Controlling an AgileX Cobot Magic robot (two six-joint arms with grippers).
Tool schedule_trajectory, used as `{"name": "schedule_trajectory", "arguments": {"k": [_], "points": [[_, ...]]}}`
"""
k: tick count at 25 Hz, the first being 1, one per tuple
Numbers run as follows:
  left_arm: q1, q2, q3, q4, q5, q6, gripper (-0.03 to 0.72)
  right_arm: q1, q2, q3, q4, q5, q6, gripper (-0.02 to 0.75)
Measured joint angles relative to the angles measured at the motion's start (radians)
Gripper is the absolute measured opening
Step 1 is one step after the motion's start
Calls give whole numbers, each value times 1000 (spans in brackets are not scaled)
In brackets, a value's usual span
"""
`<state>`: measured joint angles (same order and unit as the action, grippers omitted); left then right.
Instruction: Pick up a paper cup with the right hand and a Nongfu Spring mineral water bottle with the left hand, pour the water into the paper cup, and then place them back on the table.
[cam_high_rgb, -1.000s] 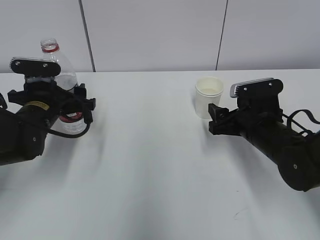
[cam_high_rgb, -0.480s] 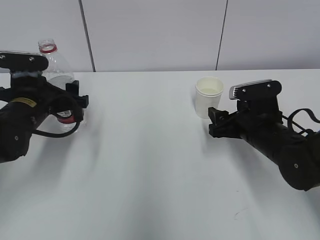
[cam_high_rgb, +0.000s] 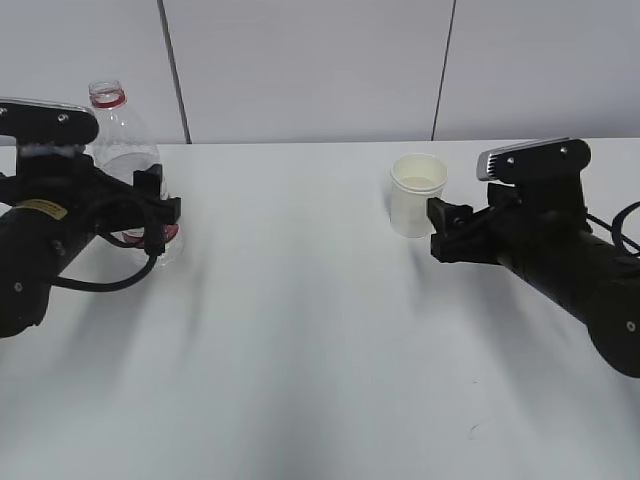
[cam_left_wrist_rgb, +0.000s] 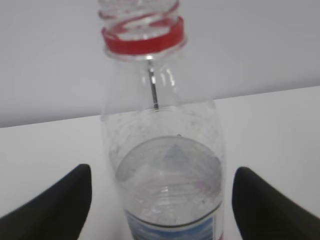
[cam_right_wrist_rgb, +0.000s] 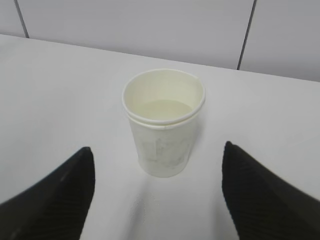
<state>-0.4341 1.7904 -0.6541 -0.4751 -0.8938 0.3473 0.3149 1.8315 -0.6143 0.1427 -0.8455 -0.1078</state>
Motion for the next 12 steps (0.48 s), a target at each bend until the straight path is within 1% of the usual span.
{"name": "schedule_trajectory", "arguments": {"k": [3, 5, 12], "points": [[-1, -27, 16, -37, 16, 30, 532, 0, -29, 26, 0, 2, -2, 590], [-1, -52, 19, -50, 64, 36, 532, 0, -49, 39, 0, 9, -4, 590], [-1, -180, 30, -55, 235, 43, 533, 0, -123, 58, 0, 155, -38, 589]]}}
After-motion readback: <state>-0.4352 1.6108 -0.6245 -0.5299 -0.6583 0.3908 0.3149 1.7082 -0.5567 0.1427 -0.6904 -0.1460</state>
